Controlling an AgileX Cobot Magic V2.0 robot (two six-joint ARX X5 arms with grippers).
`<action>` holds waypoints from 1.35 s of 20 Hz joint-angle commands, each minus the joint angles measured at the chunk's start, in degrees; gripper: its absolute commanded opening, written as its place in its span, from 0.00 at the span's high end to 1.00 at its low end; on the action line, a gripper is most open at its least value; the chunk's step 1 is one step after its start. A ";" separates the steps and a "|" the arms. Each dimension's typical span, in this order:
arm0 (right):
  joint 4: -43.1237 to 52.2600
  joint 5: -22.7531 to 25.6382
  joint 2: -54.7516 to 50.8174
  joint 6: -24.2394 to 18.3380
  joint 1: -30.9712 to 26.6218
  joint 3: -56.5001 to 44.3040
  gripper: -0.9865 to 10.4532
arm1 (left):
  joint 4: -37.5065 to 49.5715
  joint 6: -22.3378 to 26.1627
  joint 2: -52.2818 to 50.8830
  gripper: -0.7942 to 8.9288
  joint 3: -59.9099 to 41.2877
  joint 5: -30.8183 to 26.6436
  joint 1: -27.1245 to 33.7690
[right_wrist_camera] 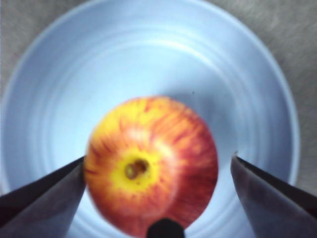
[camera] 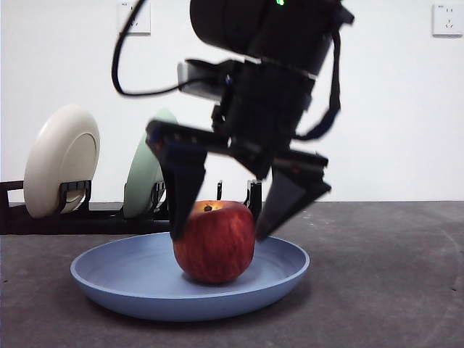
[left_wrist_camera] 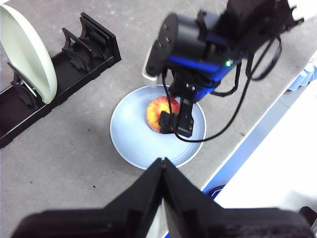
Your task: Take the blue plate from the plate rack,put the plate on the table,take the apple from the table,put the apple in the plate
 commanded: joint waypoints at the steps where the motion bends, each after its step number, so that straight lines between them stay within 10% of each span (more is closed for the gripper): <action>1: -4.00 0.50 -1.64 -1.38 0.50 4.37 0.49 | 0.22 0.57 -0.13 0.93 -0.04 -0.20 0.07; 7: -19.34 6.25 -14.47 -4.39 0.50 10.43 0.55 | 0.22 0.57 -0.13 0.93 -0.04 -0.17 0.07; 10: -29.09 11.69 -23.82 -4.31 0.50 10.43 0.93 | 0.24 0.61 0.02 0.92 -0.04 -0.20 0.07; 27: -38.62 23.47 -42.95 -2.34 0.42 10.73 0.91 | 0.24 0.59 6.73 0.92 -0.04 -0.15 1.36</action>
